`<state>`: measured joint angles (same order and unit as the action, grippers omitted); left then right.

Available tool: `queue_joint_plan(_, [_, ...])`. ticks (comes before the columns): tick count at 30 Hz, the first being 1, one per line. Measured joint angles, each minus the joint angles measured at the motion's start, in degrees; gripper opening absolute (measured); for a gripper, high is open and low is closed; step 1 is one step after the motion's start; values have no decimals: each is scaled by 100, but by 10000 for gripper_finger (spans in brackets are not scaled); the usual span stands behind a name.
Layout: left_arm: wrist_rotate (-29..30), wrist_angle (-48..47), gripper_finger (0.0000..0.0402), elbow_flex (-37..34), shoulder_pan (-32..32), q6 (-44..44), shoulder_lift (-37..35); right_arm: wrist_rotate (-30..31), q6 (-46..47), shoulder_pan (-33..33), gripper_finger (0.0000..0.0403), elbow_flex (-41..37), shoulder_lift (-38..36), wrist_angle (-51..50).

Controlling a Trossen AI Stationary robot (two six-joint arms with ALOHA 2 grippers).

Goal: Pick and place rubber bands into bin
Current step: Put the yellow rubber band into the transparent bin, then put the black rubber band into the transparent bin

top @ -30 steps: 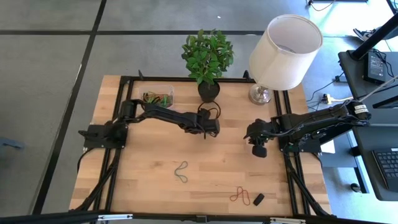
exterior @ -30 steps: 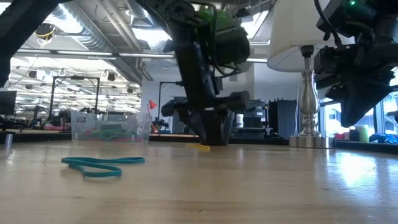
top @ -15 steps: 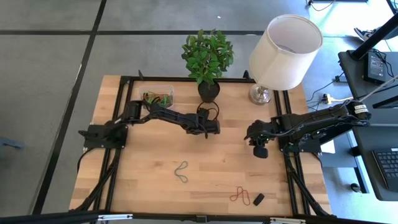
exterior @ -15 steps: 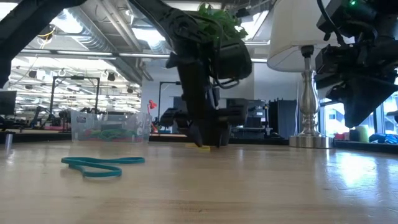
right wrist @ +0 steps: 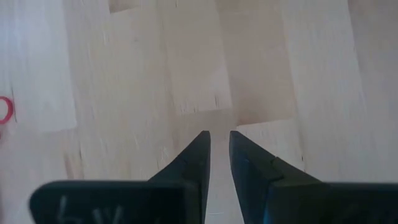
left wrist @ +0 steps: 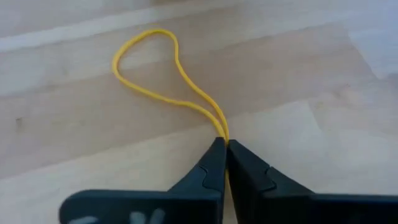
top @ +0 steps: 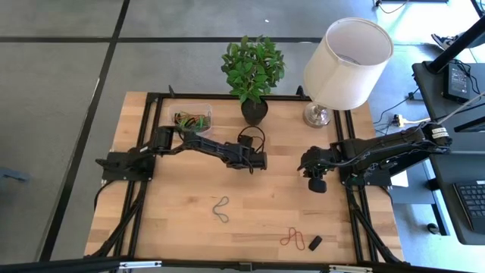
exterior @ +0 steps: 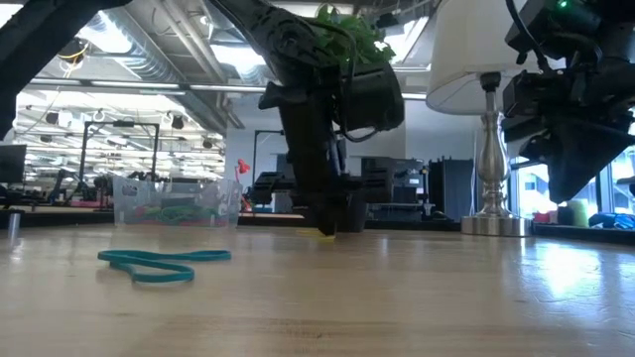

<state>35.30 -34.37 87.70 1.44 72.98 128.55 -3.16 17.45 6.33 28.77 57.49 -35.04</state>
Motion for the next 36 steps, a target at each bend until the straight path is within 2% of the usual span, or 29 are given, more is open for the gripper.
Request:
queue_joint_plan(4, [-519, -109, 2, -33, 85, -455, -368, 0, 2, 0, 64, 0, 0, 38])
queue_joint_plan(6, [-555, -268, 3, -44, 135, -722, -701, 4, -6, 0, 64, 0, 0, 105])
queue_joint_plan(13, [195, -933, 2, -22, 98, -1637, -2020, 118, -151, -2, 64, 0, 0, 702])
queue_joint_plan(18, [550, -1948, 2, -15, -153, -2068, -2912, 403, -144, -4, 64, 0, 2, 1332])
queue_joint_plan(23, [511, -3499, 1, -15, -650, -2112, -3514, 855, 96, -5, 64, 0, 4, 1879])
queue_joint_plan(26, [504, -4075, 2, -82, -1054, -2368, -3682, 1144, 415, -17, 64, 0, 4, 2195])
queue_joint_plan(31, [26, -3849, 2, -746, -1729, -3026, -3905, 1592, 844, -17, 64, 0, 2, 2546])
queue_joint_plan(36, [-633, -2734, 1, -1646, -2356, -3785, -4023, 1728, 1355, -17, 64, 2, 2, 2671])
